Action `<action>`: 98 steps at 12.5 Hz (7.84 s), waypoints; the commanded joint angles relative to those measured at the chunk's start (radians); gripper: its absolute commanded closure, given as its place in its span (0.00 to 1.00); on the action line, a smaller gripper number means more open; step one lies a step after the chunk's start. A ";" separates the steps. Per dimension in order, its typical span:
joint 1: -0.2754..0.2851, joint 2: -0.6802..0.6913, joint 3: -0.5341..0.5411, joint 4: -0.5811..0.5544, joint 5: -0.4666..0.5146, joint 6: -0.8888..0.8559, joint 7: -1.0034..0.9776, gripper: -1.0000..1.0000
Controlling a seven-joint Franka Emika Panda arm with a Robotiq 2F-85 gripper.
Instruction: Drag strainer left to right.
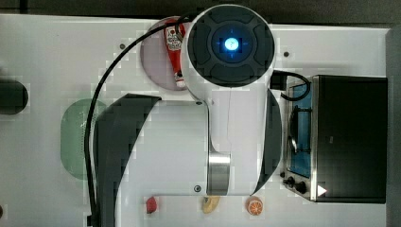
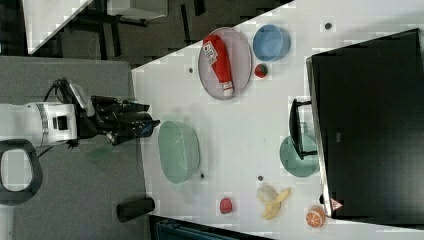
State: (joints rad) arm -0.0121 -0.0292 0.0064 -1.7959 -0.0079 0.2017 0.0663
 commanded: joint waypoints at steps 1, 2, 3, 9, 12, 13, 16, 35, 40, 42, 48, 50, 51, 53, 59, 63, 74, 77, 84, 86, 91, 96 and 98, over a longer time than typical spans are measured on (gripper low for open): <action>-0.012 -0.392 -0.026 -0.229 -0.019 -0.100 0.055 0.21; -0.011 -0.392 -0.021 -0.229 -0.017 -0.100 0.056 0.10; -0.007 -0.390 -0.007 -0.230 -0.010 -0.100 0.056 0.00; 0.050 -0.294 0.256 -0.244 0.051 -0.097 0.141 0.00; 0.053 -0.182 0.423 -0.246 0.051 -0.037 0.383 0.00; 0.054 -0.137 0.472 -0.247 0.051 0.014 0.491 0.00; 0.055 0.009 0.577 -0.256 0.050 0.192 0.804 0.00; 0.086 0.567 0.505 -0.395 -0.156 0.836 1.332 0.00; 0.087 0.560 0.437 -0.437 -0.182 0.873 1.331 0.00; 0.080 0.544 0.414 -0.456 -0.193 0.886 1.331 0.00; 0.047 0.465 0.336 -0.520 -0.194 0.886 1.268 0.00; 0.032 0.454 0.312 -0.537 -0.194 0.885 1.225 0.00; 0.024 0.452 0.301 -0.541 -0.194 0.887 1.195 0.00; -0.016 0.431 0.253 -0.558 -0.194 0.887 1.110 0.00; -0.071 0.410 0.179 -0.582 -0.194 0.888 0.949 0.00; -0.102 0.404 0.117 -0.586 -0.194 0.888 0.825 0.00; -0.132 0.402 -0.015 -0.586 -0.194 0.897 0.735 0.00; -0.131 0.401 -0.021 -0.582 -0.194 0.903 0.735 0.00; -0.130 0.038 0.093 -0.544 -0.173 0.613 0.426 0.00; -0.130 -0.092 0.104 -0.494 -0.099 0.434 0.335 0.00; -0.131 -0.329 0.094 -0.327 0.006 0.061 0.016 0.00; -0.129 -0.368 0.084 -0.237 0.022 -0.263 0.016 0.00; -0.130 -0.370 0.078 -0.237 0.022 -0.289 0.016 0.00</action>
State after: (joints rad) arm -0.1515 -0.4426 0.0724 -2.0098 0.0206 -0.0676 0.1285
